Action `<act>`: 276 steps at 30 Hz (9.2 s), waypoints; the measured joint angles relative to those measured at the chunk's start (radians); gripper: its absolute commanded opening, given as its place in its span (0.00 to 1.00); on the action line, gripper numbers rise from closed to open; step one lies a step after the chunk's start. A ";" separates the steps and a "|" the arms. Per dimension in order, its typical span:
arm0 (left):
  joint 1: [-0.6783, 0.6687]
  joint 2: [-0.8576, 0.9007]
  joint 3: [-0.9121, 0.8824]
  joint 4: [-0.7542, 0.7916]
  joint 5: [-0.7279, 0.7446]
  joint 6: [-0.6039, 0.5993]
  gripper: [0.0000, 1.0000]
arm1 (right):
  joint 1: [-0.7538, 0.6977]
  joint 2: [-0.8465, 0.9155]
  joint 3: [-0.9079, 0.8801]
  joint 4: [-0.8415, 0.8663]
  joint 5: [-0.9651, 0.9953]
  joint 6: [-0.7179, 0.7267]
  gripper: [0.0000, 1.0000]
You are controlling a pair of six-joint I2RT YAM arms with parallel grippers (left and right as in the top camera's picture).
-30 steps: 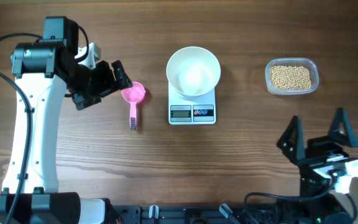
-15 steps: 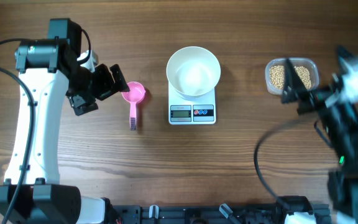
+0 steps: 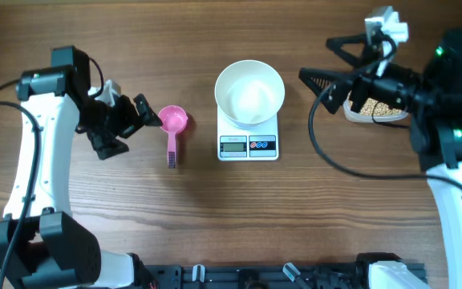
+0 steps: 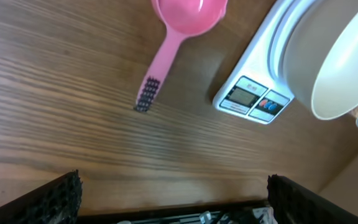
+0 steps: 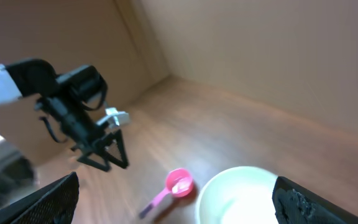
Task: Scoop item into bowl and weigh 150g on scale
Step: 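Close the left gripper on the pink scoop's handle, then lift the pink scoop with the left gripper toward the right gripper, then grasp the scoop handle with the right gripper beside the left gripper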
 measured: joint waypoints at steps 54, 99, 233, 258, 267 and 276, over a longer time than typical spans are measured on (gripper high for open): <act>-0.059 0.317 -0.212 0.485 0.133 0.143 0.60 | 0.000 0.008 0.005 -0.351 0.375 0.155 1.00; -0.059 0.333 -0.212 0.490 0.197 0.204 0.04 | 0.000 0.008 0.005 -0.351 0.375 0.163 1.00; -0.402 -0.166 -0.085 1.490 0.340 -1.273 0.04 | 0.341 0.175 0.146 0.270 0.272 1.242 0.25; -0.402 -0.166 -0.085 1.492 0.340 -1.273 0.04 | 0.341 0.177 0.147 0.267 0.281 1.235 0.10; -0.402 -0.166 -0.085 1.495 0.340 -1.273 0.04 | 0.341 0.179 0.146 0.263 0.281 1.236 0.05; -0.402 -0.166 -0.085 1.494 0.340 -1.273 0.04 | 0.341 0.179 0.147 0.262 0.284 1.232 0.15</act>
